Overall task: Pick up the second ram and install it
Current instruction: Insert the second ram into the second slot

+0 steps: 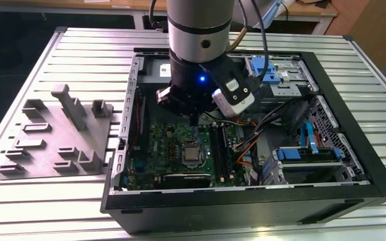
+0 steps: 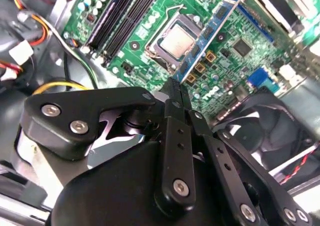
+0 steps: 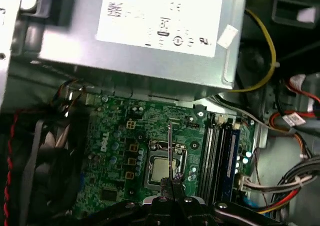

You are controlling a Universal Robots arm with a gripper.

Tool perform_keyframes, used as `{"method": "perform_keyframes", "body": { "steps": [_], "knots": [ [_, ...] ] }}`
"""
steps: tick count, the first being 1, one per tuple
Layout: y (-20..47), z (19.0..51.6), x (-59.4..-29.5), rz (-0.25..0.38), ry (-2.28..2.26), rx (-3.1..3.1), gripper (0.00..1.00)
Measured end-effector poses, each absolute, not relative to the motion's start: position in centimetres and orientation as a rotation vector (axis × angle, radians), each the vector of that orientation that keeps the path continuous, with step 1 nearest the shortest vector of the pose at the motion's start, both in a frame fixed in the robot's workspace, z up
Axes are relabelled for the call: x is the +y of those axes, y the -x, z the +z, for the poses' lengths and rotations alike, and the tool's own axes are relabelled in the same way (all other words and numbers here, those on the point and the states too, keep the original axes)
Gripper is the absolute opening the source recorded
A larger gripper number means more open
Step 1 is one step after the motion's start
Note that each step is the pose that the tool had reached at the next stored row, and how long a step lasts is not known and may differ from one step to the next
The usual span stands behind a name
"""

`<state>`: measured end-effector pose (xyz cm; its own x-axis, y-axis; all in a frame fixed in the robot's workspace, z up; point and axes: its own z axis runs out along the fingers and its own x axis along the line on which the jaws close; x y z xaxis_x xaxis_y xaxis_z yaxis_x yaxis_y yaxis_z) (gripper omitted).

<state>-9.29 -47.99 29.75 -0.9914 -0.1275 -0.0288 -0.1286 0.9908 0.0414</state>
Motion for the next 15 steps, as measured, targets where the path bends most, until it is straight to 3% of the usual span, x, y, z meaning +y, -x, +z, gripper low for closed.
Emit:
{"method": "perform_keyframes", "body": {
  "steps": [15],
  "knots": [
    [9.29, 29.49, -47.99, 0.08, 0.021, 3.112, 0.11]
  ]
}}
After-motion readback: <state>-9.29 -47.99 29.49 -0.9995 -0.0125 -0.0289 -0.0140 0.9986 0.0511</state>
